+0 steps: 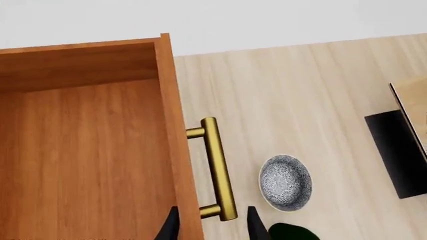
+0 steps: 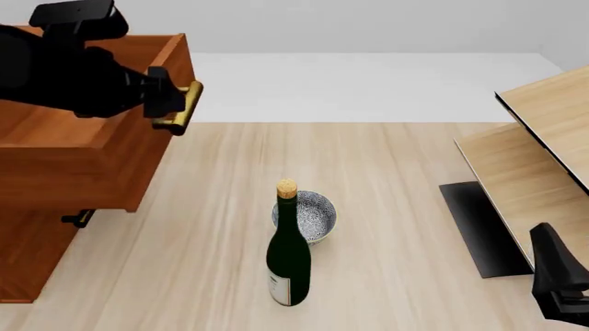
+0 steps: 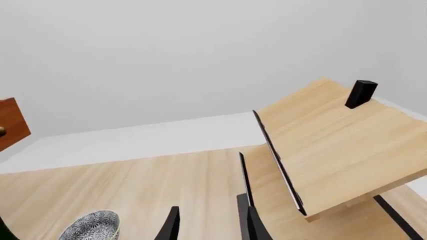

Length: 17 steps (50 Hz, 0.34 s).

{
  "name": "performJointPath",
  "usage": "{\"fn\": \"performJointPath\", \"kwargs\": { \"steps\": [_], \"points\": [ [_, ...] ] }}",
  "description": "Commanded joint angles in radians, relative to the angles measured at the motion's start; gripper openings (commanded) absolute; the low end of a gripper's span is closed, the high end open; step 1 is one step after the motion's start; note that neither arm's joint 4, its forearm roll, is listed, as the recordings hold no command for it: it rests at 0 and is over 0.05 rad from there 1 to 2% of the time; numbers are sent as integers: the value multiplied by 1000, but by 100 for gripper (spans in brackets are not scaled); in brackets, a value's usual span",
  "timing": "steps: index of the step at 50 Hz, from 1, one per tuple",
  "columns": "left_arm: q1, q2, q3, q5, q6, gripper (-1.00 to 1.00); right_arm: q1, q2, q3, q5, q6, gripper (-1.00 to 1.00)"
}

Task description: Close the bottom drawer of the cabinet and open the top drawer.

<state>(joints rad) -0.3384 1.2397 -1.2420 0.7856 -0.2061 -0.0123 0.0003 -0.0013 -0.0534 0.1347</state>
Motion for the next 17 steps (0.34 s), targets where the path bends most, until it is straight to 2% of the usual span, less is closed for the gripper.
{"fn": "performJointPath", "kwargs": {
  "steps": [1, 3, 9, 10, 12, 17],
  "points": [
    [-74, 17, -22, -10, -27, 100, -1, 0, 0, -1, 1, 100],
    [-67, 15, -25, -9, -17, 100, -1, 0, 0, -1, 1, 100],
    [-91, 14, -28, -7, -60, 100, 1, 0, 0, -1, 1, 100],
    [-76, 10, -27, -4, -39, 100, 2, 0, 0, -1, 0, 100],
    [-84, 10, -26, -4, -55, 100, 3, 0, 0, -1, 0, 100],
    [-46, -8, -35, 9, -24, 100, 5, 0, 0, -1, -2, 100]
  ]
}}
